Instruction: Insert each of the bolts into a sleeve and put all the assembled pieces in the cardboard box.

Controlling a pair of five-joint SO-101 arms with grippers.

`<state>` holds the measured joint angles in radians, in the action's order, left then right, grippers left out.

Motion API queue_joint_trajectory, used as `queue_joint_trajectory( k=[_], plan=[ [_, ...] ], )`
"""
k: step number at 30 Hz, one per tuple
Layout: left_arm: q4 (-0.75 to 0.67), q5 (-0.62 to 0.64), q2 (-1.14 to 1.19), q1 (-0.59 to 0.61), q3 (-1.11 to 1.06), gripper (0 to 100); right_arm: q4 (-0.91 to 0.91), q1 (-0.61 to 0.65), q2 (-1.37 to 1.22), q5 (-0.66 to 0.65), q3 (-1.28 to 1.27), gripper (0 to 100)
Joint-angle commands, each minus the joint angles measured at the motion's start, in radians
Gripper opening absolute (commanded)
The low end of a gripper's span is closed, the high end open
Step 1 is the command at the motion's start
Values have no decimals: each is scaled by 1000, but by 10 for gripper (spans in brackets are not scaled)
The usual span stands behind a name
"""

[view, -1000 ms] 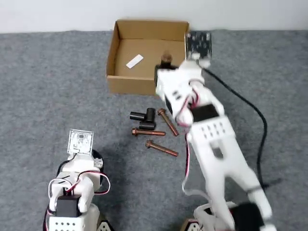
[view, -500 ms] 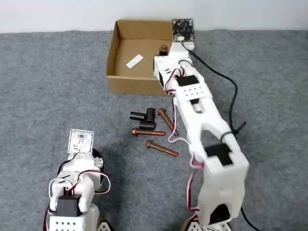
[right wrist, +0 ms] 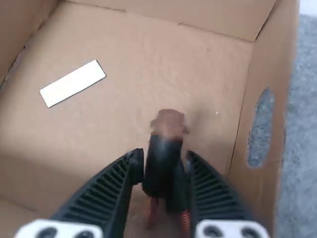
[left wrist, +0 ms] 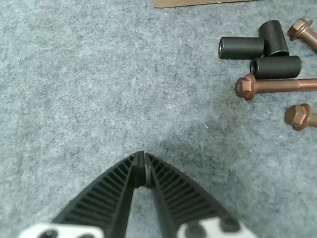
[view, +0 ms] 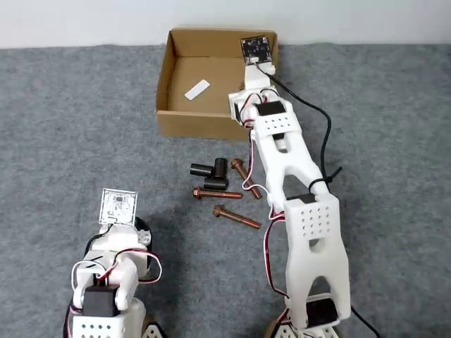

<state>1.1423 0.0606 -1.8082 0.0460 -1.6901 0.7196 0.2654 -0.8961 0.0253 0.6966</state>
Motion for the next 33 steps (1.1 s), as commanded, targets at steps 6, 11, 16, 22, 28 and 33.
queue_joint_trajectory(
  k=[6, 11, 16, 22, 28, 33],
  plan=[
    [-21, -6, -5, 5, 7, 5, 297, 12, 5, -11, 330, 154],
    [-21, -6, -5, 5, 7, 5, 559, 28, 5, 34, 551, 154],
    [-23, -5, -6, 5, 7, 5, 776, 61, -4, 110, 749, 153],
    [-28, 43, -8, 52, 5, 5, 1009, 127, -1, 112, 841, 153],
    [-28, 43, -8, 57, 5, 5, 1076, 174, 2, 219, 836, 154],
    [-28, 43, -8, 57, 5, 5, 1078, 216, 7, 261, 683, 154]
  ],
)
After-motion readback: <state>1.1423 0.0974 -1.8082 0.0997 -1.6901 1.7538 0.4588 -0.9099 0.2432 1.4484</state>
